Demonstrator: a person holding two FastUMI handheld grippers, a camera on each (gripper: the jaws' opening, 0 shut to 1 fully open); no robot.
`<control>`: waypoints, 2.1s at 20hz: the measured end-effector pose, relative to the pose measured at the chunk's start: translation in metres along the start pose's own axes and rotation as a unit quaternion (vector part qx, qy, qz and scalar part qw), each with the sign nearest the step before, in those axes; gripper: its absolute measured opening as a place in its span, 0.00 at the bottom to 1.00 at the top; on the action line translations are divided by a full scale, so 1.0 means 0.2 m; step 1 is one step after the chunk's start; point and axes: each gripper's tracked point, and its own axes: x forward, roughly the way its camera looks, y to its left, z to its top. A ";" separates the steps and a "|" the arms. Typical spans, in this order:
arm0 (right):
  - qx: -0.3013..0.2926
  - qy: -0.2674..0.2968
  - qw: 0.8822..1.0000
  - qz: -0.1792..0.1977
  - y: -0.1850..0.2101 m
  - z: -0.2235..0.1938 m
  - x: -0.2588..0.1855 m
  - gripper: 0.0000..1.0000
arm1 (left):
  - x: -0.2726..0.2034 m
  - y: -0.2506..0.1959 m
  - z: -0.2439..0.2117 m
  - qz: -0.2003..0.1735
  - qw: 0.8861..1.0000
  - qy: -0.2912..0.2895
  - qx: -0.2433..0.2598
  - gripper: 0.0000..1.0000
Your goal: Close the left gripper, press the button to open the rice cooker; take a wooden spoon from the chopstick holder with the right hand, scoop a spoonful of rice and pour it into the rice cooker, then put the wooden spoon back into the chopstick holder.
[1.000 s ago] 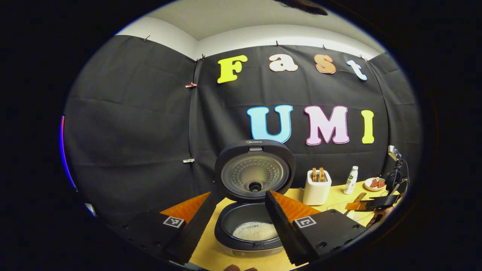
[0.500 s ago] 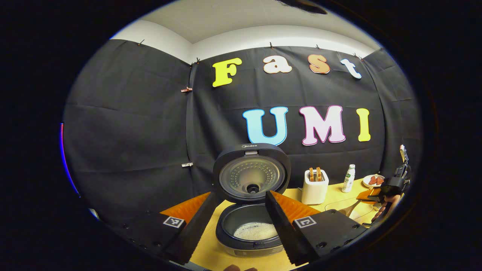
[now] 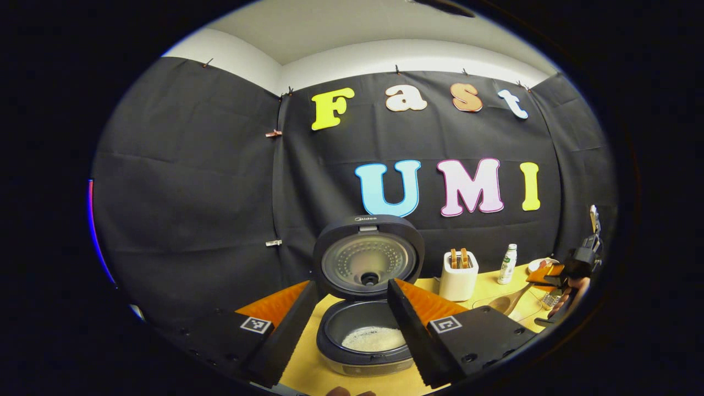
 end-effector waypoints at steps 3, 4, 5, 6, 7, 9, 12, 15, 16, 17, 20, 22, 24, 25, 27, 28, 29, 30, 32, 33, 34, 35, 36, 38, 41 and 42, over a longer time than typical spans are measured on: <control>-0.010 0.010 0.999 0.037 0.22 -0.05 0.00 0.12 | 0.00 0.06 0.00 0.011 1.000 0.001 -0.010 0.89; -0.016 0.019 0.998 0.053 0.32 -0.09 0.00 0.12 | -0.01 0.09 -0.02 0.016 1.000 0.003 -0.014 0.89; -0.020 0.028 0.997 0.068 0.42 -0.14 0.00 0.12 | -0.02 0.11 -0.02 0.024 1.000 0.003 -0.012 0.89; -0.025 0.038 0.995 0.083 0.51 -0.19 0.00 0.12 | -0.03 0.14 -0.01 0.033 0.999 -0.003 -0.002 0.89; -0.032 0.048 0.994 0.098 0.60 -0.24 -0.01 0.12 | -0.04 0.17 0.02 0.040 0.999 -0.011 0.010 0.89; -0.061 0.066 0.988 0.127 0.76 -0.36 -0.01 0.12 | -0.06 0.17 0.02 0.039 0.999 -0.017 0.020 0.89; -0.127 0.100 0.975 0.155 0.90 -0.57 0.00 0.12 | -0.07 0.18 -0.03 0.039 0.999 -0.006 0.007 0.89; -0.197 0.117 0.958 0.172 0.95 -0.72 0.00 0.12 | -0.09 0.23 -0.04 0.050 0.999 -0.004 0.001 0.89; -0.220 0.118 0.951 0.181 0.98 -0.75 -0.01 0.12 | -0.10 0.25 -0.05 0.055 0.998 -0.003 0.000 0.89; -0.249 0.117 0.943 0.190 1.01 -0.79 -0.02 0.12 | -0.10 0.26 -0.06 0.058 0.998 -0.002 -0.004 0.89; -0.350 0.098 0.903 0.228 1.09 -0.86 -0.09 0.12 | -0.11 0.29 -0.07 0.066 0.998 0.002 -0.012 0.89; -0.417 0.078 0.870 0.250 1.14 -0.90 -0.13 0.12 | -0.12 0.29 -0.08 0.069 0.997 0.003 -0.017 0.90; -0.467 0.058 0.840 0.269 1.17 -0.93 -0.16 0.12 | -0.12 0.29 -0.08 0.070 0.997 0.002 -0.019 0.89; -0.489 0.051 0.824 0.281 1.19 -0.95 -0.17 0.12 | -0.11 0.28 -0.07 0.069 0.997 0.001 -0.020 0.89; -0.534 0.036 0.788 0.303 1.20 -0.99 -0.21 0.12 | -0.12 0.28 -0.07 0.068 0.997 0.001 -0.022 0.89; -0.557 0.027 0.769 0.314 1.22 -1.01 -0.22 0.12 | -0.12 0.28 -0.07 0.068 0.997 0.000 -0.023 0.89; -0.570 0.021 0.756 0.322 1.22 -1.02 -0.24 0.12 | -0.12 0.27 -0.07 0.067 0.997 0.001 -0.023 0.89; -0.570 0.021 0.754 0.325 1.21 -1.03 -0.25 0.12 | -0.14 0.27 -0.07 0.066 0.998 0.001 -0.023 0.89; -0.544 0.029 0.773 0.326 1.19 -1.03 -0.24 0.12 | -0.14 0.26 -0.06 0.065 0.998 0.004 -0.022 0.89; -0.526 0.031 0.787 0.322 1.19 -1.00 -0.24 0.12 | -0.13 0.26 -0.06 0.065 0.998 0.003 -0.022 0.89; -0.508 0.034 0.801 0.315 1.19 -0.97 -0.24 0.12 | -0.14 0.25 -0.05 0.064 0.998 0.003 -0.020 0.89; -0.488 0.032 0.817 0.306 1.19 -0.91 -0.23 0.12 | -0.14 0.24 -0.05 0.064 0.998 0.005 -0.020 0.89; -0.466 0.033 0.833 0.296 1.18 -0.86 -0.22 0.12 | -0.13 0.23 -0.04 0.063 0.998 0.007 -0.020 0.89; -0.429 0.030 0.861 0.272 1.12 -0.72 -0.19 0.12 | -0.11 0.20 -0.01 0.058 0.998 0.006 -0.021 0.89; -0.413 0.004 0.884 0.220 0.92 -0.41 -0.13 0.12 | -0.06 0.07 0.03 0.044 0.999 0.001 -0.020 0.89; -0.411 -0.006 0.889 0.201 0.83 -0.30 -0.12 0.12 | -0.04 0.02 0.03 0.037 0.999 0.001 -0.020 0.89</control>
